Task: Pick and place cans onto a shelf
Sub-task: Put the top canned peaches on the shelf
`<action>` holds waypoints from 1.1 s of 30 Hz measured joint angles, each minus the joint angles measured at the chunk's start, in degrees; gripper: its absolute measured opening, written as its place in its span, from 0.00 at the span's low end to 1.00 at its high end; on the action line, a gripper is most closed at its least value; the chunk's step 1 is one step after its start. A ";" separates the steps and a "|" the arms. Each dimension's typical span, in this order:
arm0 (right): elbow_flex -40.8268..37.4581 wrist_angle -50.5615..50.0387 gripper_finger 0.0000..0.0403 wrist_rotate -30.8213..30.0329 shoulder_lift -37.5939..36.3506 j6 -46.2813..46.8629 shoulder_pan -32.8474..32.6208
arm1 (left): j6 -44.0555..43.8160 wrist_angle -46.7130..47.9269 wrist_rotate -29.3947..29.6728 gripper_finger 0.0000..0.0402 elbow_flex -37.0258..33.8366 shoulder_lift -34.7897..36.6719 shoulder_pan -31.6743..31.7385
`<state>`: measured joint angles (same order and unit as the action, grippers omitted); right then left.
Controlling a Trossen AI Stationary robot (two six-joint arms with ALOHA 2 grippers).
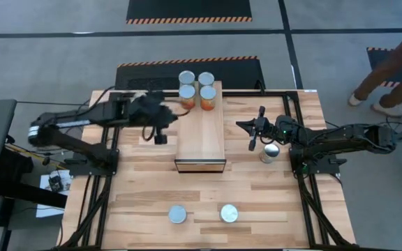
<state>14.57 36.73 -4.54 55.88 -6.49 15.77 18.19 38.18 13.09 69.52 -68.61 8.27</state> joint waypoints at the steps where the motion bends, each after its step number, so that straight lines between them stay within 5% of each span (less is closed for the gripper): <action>1: 0.00 0.01 0.02 -0.01 -0.02 0.32 -0.02 | -1.13 -4.36 -0.47 0.01 -4.40 2.35 -0.51; 9: 4.45 -5.03 0.02 -0.50 -0.02 0.67 -6.47 | -2.32 -56.48 -3.86 0.00 -39.08 12.03 -5.33; 14: 12.82 -25.39 0.01 -15.42 -0.02 1.72 -15.54 | -3.06 -79.99 -3.92 0.00 -51.78 12.10 -6.10; 19: 20.58 -46.63 0.02 -23.65 -0.02 12.16 -24.63 | -3.97 -81.86 -3.90 0.00 -54.94 13.96 -6.07; 26: 28.39 -76.84 0.03 -23.73 -0.02 36.92 -33.72 | -5.49 -81.56 -5.99 0.00 -55.53 15.77 -6.07; 33: 29.99 -92.11 0.11 -23.88 0.11 55.43 -38.43 | -6.86 -81.24 -6.78 0.00 -55.54 15.81 -6.14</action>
<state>44.56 -55.38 -28.41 55.99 48.93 -22.66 11.33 -43.06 6.31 13.98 -52.80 2.13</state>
